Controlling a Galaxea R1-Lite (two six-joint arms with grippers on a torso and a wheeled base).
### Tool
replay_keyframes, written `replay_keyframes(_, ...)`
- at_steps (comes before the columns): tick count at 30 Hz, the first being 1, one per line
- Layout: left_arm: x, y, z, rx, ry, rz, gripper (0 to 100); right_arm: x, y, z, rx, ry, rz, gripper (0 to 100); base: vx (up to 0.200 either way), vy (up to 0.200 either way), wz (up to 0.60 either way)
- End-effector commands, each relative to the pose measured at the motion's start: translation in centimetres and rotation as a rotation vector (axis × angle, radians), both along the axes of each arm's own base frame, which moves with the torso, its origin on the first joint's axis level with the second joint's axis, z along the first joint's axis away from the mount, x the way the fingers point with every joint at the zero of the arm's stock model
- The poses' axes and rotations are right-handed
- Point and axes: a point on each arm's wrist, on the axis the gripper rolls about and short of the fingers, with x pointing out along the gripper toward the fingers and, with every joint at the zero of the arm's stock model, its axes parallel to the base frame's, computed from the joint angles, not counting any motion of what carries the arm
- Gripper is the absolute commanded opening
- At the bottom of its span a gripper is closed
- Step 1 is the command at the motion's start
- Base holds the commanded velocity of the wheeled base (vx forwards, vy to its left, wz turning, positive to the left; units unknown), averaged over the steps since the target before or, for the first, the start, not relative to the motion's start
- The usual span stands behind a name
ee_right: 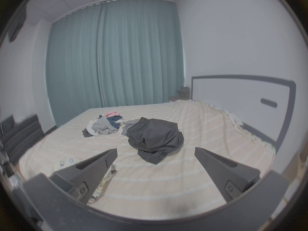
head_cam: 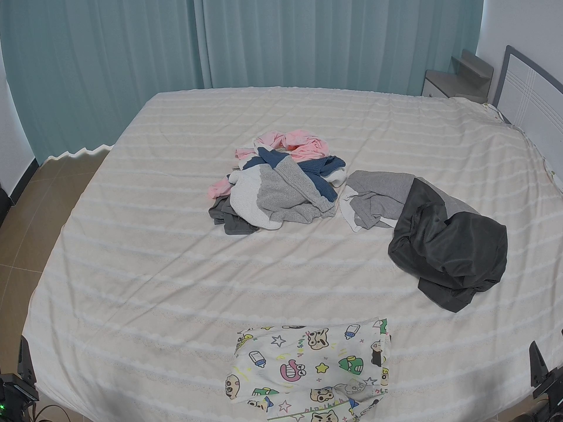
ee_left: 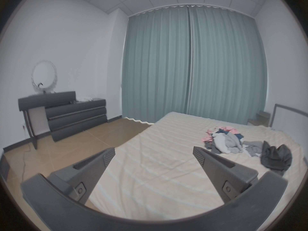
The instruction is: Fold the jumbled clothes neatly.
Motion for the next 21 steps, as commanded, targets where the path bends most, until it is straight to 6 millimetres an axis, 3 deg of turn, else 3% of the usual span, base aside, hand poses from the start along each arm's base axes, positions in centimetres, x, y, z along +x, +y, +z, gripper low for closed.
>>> replay_keyframes(1, -0.57, -0.06, -0.79, 0.03, -0.036, 0.037, 100, 0.05, 0.06, -0.48, -0.042, 0.0, 0.024, 100, 0.0, 0.0, 0.0)
replay_keyframes(6, -0.57, -0.14, -0.78, 0.038, -0.039, -0.001, 100, 0.04, 0.06, -0.49, 0.043, -0.01, 0.016, 100, 0.0, 0.0, 0.0)
replay_keyframes(11, -0.32, -0.88, -0.85, 0.036, -0.042, -0.35, 100, -0.04, 0.11, -0.59, 0.061, -0.014, 0.061, 100, 0.0, 0.0, 0.0)
replay_keyframes(14, -0.31, -0.93, -0.99, 0.037, -0.027, -0.37, 100, -0.6, 0.23, -0.74, 0.005, -0.077, 0.175, 100, 0.0, 0.0, 0.0)
replay_keyframes(21, -0.31, -0.94, -0.97, 0.057, -0.023, -0.377, 100, -0.58, 0.16, -0.85, -0.023, -0.063, 0.147, 100, 0.0, 0.0, 0.0)
